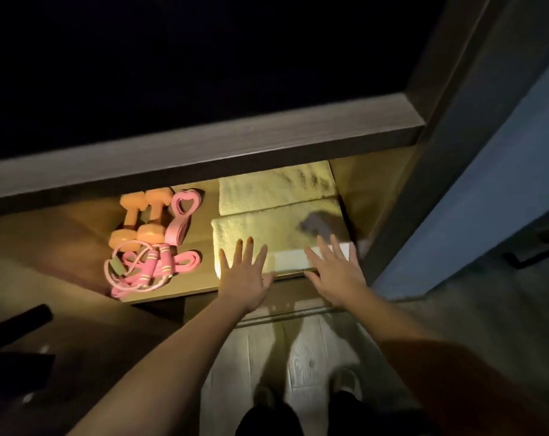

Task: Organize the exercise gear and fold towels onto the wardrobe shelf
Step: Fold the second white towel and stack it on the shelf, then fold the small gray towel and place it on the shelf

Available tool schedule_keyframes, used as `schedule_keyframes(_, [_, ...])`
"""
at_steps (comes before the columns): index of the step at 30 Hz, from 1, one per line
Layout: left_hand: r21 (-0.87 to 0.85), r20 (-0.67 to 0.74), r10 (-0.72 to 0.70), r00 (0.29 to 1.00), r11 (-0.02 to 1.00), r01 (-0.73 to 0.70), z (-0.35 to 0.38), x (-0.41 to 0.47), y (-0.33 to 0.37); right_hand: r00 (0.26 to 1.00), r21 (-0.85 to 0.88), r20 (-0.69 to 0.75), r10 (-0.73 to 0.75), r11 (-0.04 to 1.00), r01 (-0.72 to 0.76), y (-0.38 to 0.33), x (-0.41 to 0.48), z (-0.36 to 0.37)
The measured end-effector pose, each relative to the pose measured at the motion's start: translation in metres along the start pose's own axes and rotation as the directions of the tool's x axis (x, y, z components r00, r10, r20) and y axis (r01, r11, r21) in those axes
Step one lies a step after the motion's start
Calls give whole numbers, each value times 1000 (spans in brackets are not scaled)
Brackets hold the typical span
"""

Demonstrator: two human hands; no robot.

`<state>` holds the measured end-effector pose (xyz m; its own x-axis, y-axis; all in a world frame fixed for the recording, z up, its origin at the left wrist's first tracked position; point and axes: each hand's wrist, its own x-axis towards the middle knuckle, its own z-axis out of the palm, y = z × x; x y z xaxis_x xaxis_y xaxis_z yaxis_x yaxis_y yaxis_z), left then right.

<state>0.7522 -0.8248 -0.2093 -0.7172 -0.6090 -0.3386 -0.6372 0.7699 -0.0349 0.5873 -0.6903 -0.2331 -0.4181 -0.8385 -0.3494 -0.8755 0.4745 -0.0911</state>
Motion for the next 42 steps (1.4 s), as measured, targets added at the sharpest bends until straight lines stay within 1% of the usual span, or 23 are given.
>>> schedule_keyframes(4, [43, 42, 64, 997, 997, -65, -35, -64, 17, 1000, 38, 11, 2, 999, -2, -6, -68, -25])
schedule_keyframes(8, [71, -11, 145, 989, 987, -144, -51, -97, 46, 998, 59, -54, -16, 998, 19, 3, -110, -40])
schedule_keyframes(11, [72, -49, 198, 979, 978, -194, -59, -107, 82, 998, 61, -56, 4, 998, 0, 32, -139, -45])
schedule_keyframes(14, [66, -113, 230, 966, 972, -224, -74, -106, 129, 994, 95, -76, 73, 993, -66, 81, -163, -54])
schedule_keyframes(18, [19, -165, 328, 930, 944, -330, -94, -102, 200, 983, 123, -79, 164, 980, -153, 146, -192, -72])
schedule_keyframes(21, [0, -170, 403, 899, 912, -409, -106, -92, 251, 966, 125, -90, 242, 965, -230, 183, -209, -74])
schedule_keyframes(25, [12, -139, 513, 847, 856, -516, -114, -72, 313, 933, 134, -89, 350, 932, -337, 234, -231, -60])
schedule_keyframes(29, [40, -123, 611, 782, 791, -611, -123, -42, 372, 879, 227, -36, 476, 860, -457, 295, -244, -52])
schedule_keyframes(33, [44, -77, 690, 719, 723, -689, -130, -1, 434, 820, 260, -63, 569, 802, -537, 357, -248, -48])
schedule_keyframes(36, [56, -30, 737, 675, 676, -735, -134, 32, 483, 783, 292, -47, 620, 758, -583, 405, -245, -48])
schedule_keyframes(39, [40, -4, 754, 657, 657, -753, -143, 67, 533, 764, 297, -6, 645, 731, -615, 458, -235, -51])
schedule_keyframes(42, [7, 26, 749, 662, 662, -749, -152, 94, 572, 753, 266, 2, 658, 725, -635, 507, -222, -58])
